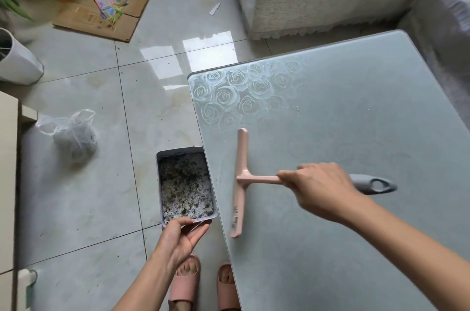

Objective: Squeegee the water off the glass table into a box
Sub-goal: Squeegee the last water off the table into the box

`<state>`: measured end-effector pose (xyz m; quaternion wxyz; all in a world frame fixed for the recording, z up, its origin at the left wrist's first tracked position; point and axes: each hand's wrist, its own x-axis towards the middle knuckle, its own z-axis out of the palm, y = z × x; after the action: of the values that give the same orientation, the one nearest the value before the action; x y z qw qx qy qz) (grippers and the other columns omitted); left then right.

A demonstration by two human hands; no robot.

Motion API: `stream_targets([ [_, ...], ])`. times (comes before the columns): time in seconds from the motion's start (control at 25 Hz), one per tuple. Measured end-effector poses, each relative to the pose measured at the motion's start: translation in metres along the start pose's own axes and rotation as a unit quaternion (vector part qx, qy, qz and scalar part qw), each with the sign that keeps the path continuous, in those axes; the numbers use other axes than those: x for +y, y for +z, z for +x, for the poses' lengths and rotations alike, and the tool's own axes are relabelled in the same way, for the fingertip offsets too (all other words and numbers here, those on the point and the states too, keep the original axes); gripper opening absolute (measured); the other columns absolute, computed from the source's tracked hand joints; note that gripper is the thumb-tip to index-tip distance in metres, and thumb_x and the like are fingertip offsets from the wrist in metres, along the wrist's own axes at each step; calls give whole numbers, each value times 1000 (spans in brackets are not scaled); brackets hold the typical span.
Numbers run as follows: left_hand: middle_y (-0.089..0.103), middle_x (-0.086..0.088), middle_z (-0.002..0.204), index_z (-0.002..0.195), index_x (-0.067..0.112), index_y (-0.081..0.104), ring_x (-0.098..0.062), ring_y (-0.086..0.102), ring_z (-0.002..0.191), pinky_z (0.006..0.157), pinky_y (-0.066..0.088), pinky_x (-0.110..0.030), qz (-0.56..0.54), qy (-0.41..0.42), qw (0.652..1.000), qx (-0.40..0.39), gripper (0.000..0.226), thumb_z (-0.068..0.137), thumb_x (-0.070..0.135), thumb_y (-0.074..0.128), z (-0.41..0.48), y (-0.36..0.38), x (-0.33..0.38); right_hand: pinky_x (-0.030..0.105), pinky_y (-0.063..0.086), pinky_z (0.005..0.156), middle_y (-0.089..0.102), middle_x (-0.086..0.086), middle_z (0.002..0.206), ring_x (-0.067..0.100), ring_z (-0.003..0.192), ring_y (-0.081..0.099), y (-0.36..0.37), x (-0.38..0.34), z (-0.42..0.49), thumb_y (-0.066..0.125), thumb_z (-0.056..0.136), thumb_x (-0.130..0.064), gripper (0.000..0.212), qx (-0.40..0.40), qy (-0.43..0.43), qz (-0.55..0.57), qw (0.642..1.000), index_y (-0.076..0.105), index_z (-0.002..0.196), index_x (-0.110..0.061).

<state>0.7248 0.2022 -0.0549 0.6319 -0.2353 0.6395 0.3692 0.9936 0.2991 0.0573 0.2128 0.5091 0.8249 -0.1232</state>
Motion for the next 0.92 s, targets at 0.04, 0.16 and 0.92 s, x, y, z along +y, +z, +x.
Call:
stream_targets([
  [0.04,57,-28,88,74,2,44,-43,65,59,45,54,-44,-1,-2,1000,0,22,89,-11,33,0,0,0,31,13,46,48,-3,73,28,75,58,-2,10,-5,39,94,-32,16,-3,19,-22,1000,50,105,-34],
  [0.16,58,-28,89,75,0,46,-43,62,72,45,54,-43,-8,-11,1000,-9,22,88,-12,33,1,1,0,32,14,47,56,-1,83,30,82,59,-8,-10,2,38,95,-28,15,-26,22,-12,999,49,104,-30],
  [0.92,70,-20,66,76,3,49,-30,70,54,79,51,-41,59,-29,997,-27,19,87,-6,37,4,-8,9,31,10,46,33,-3,71,29,79,59,-21,-60,36,38,96,-28,18,36,53,26,998,47,110,-33],
])
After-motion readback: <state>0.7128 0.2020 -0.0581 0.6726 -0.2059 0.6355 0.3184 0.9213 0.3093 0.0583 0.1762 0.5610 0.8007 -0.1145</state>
